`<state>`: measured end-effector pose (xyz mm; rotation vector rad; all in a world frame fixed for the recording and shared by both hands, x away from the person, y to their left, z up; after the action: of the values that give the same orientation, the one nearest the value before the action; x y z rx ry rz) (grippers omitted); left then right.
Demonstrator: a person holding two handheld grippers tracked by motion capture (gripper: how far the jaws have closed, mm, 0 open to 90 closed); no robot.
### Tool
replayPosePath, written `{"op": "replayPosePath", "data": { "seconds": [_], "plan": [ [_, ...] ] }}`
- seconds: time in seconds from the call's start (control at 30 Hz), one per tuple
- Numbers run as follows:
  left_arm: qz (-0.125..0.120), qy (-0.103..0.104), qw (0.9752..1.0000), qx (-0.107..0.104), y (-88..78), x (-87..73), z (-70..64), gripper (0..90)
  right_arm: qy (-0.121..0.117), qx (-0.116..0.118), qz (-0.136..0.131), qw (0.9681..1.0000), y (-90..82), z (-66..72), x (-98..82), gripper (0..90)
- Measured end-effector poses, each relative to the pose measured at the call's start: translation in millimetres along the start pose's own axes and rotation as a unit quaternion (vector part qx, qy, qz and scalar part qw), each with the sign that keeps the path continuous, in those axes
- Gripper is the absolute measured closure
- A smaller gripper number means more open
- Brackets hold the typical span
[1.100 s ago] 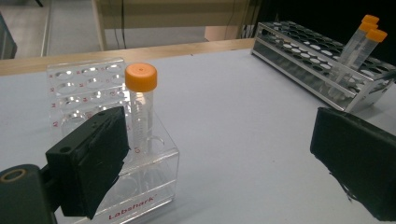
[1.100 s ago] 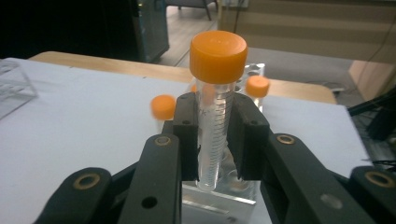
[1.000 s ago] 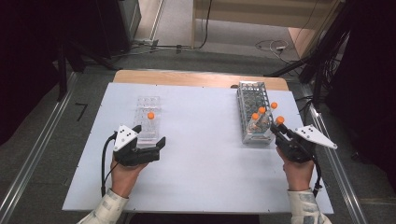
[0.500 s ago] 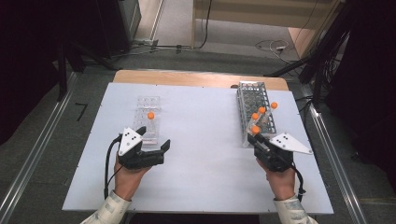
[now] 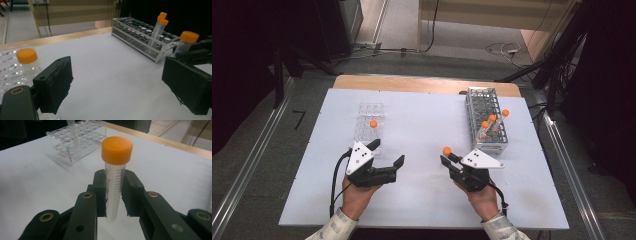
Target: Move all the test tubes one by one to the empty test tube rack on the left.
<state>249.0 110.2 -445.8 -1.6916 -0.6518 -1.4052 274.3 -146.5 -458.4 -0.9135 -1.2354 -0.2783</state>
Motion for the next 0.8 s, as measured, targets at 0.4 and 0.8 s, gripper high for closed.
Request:
{"op": "replayPosePath", "data": {
  "seconds": [0.4,0.8],
  "plan": [
    [-0.005,0.025,0.9990,-0.038,10.1,-0.7,-26.7,16.4,-0.027,0.049,0.013,0.9983,25.3,40.4,5.2,72.0],
    [-0.005,0.040,0.9969,-0.067,14.4,-3.4,-34.7,47.6,-0.037,0.065,0.022,0.9969,34.5,53.7,5.8,71.9]
  ]
}}
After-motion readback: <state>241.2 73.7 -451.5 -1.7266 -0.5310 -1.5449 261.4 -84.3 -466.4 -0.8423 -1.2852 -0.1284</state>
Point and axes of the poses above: each handheld gripper's, and its own axes: y roughly forward along the jaws, x roughly out of its top, z roughly to its left, the point moved 3 cm from there along y, roughly forward along the jaws, and after that the axes turned 3 degrees about y, right-handed, at the moved point
